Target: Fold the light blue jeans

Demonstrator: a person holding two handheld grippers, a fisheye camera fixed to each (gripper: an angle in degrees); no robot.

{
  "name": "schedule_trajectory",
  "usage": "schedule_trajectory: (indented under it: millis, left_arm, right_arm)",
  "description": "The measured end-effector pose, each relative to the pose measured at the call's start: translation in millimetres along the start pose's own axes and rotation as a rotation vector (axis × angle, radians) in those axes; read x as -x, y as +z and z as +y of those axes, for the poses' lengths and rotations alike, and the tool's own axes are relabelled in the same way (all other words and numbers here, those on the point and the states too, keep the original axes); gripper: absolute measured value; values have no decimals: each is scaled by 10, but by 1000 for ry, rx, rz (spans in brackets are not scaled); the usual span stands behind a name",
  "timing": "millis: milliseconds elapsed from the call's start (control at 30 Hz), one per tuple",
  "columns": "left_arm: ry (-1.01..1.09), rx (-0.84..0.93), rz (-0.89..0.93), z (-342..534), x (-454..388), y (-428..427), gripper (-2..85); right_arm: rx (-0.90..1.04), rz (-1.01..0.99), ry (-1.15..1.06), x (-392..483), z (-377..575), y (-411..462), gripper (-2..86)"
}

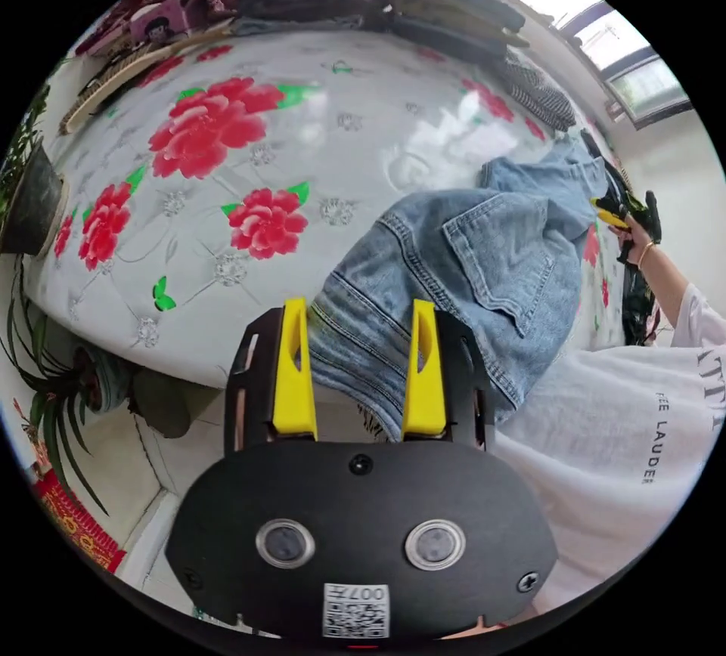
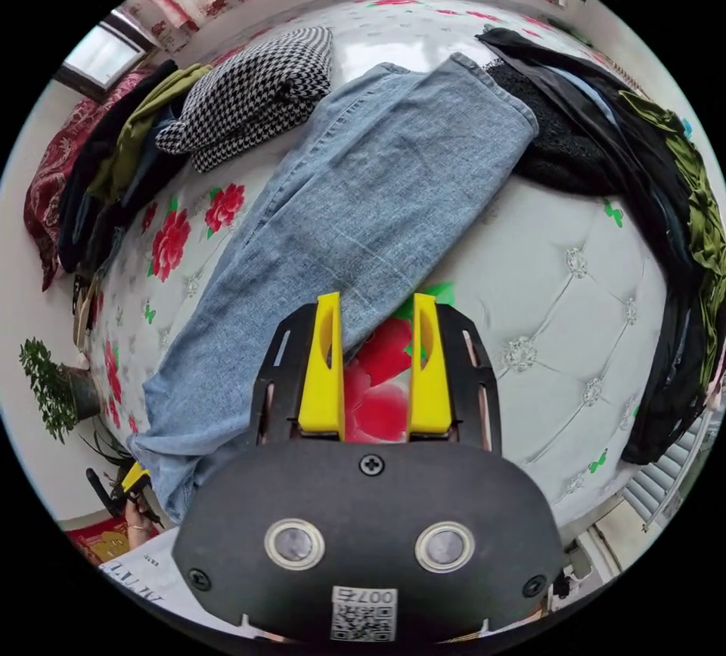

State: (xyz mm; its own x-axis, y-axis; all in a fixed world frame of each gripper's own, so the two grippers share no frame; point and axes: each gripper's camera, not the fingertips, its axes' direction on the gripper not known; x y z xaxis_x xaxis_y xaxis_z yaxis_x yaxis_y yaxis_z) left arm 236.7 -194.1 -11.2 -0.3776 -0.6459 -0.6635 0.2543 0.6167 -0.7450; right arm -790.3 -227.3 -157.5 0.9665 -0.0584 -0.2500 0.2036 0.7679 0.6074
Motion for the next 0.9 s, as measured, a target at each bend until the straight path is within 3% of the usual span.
schedule_trajectory:
  millis: [67, 200, 367, 533, 633, 767, 900]
  left_arm:
    - [11, 36, -81, -93, -77, 116, 94]
    - [45, 52, 2, -521, 1, -32, 46]
    - [63, -248, 49, -1052, 252, -1151, 33]
    - [173, -599, -139, -1130, 54, -2516, 39]
    - [188, -630, -315, -889, 81, -2537, 53]
    - [-6, -438, -249, -618, 588, -1881, 56]
    - [-170, -233, -216, -116, 888, -1071, 52]
  right_arm:
    - [11, 8, 38, -32, -11, 60, 68]
    - [-50, -66, 36, 49, -134, -187, 25]
    - [-241, -331, -147, 327, -232, -1093, 4]
    - [-572, -448, -383, 635, 285, -2373, 0]
    - [-676, -453, -540, 666, 893, -2644, -1]
    - [-499, -421, -585, 587, 1459, -2139, 1]
    - [-25, -350, -305, 260, 1902, -711, 11]
